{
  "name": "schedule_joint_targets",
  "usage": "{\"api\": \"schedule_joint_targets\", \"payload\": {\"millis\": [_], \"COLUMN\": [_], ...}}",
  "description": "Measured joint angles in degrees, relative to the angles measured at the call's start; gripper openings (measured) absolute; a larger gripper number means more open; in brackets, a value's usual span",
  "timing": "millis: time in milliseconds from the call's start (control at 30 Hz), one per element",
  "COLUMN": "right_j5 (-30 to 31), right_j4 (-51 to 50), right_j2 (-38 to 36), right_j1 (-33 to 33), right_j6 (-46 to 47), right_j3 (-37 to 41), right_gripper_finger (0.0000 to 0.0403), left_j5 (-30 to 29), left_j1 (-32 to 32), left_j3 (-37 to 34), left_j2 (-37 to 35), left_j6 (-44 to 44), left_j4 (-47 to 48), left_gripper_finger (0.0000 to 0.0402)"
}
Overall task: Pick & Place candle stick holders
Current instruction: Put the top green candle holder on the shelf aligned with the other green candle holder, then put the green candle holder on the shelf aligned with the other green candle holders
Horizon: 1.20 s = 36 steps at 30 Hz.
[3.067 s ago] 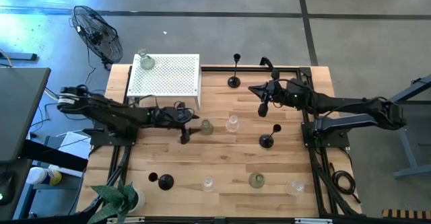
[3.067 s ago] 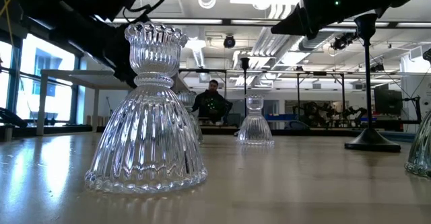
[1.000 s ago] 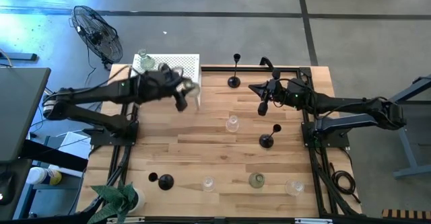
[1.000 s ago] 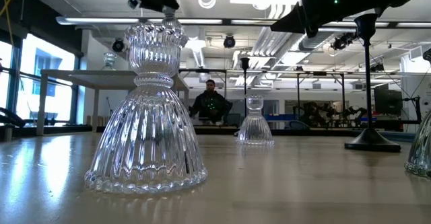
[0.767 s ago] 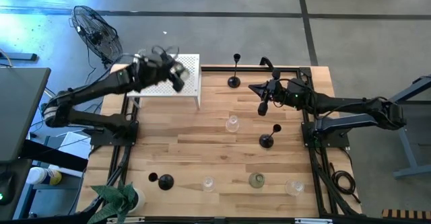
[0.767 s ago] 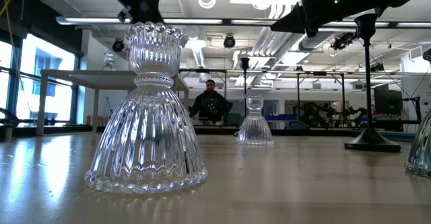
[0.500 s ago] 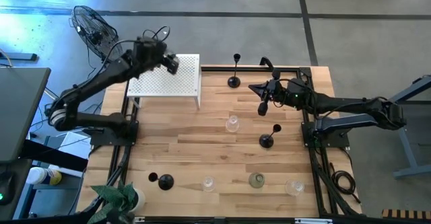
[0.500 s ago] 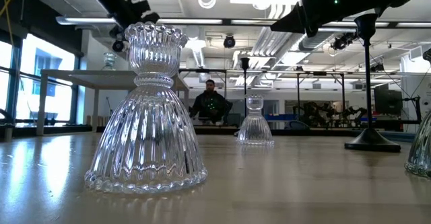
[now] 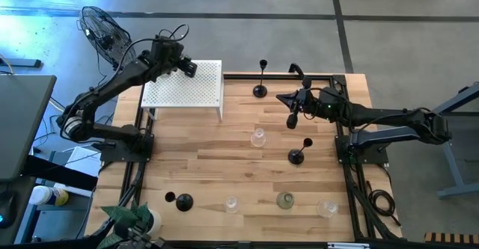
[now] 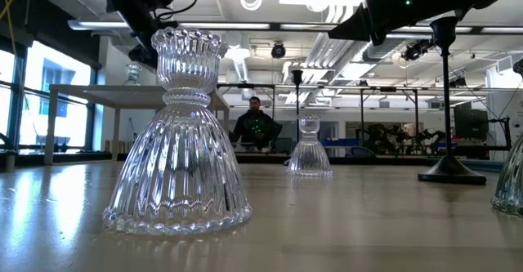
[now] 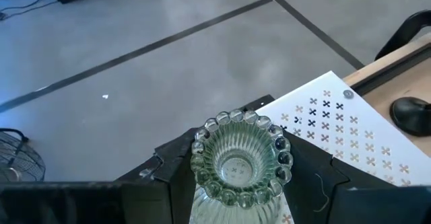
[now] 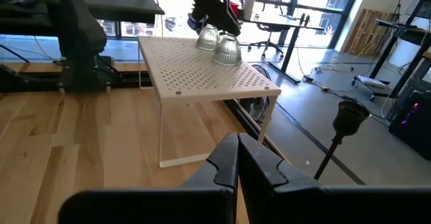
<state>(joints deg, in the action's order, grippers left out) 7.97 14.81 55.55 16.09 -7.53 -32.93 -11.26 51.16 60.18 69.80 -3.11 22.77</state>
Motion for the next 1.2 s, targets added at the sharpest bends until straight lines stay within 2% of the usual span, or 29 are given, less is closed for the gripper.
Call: {"api": "schedule_joint_targets", "payload": {"millis": [200,367,567,967,1200], "right_j5": [0.0,0.0,0.0,0.0,0.0], "right_j4": [0.0,0.0,0.0,0.0,0.0], "right_j2": [0.0,0.0,0.0,0.0,0.0], "right_j1": [0.0,0.0,0.0,0.0,0.0], "right_j6": [0.1,0.0,0.0,0.1,0.0], "right_j3": [0.0,0.0,0.0,0.0,0.0], "right_gripper_finger": [0.0002,0.0001,0.0001,0.0001,0.0001], "left_j5": [0.0,-2.4,-1.9,-1.8,-1.4], "left_j1": [-0.2,-0.2,-0.2,-0.2,-0.2], "left_j3": [0.0,0.0,0.0,0.3,5.3], "left_j2": [0.0,0.0,0.0,-0.6,-3.5], "left_j6": [0.0,0.9,1.4,3.4,6.8], "left_j4": [0.4,0.6,0.8,2.9,5.3], "left_gripper_finger": [0.0171,0.0171,0.0174,0.0254,0.0270]}}
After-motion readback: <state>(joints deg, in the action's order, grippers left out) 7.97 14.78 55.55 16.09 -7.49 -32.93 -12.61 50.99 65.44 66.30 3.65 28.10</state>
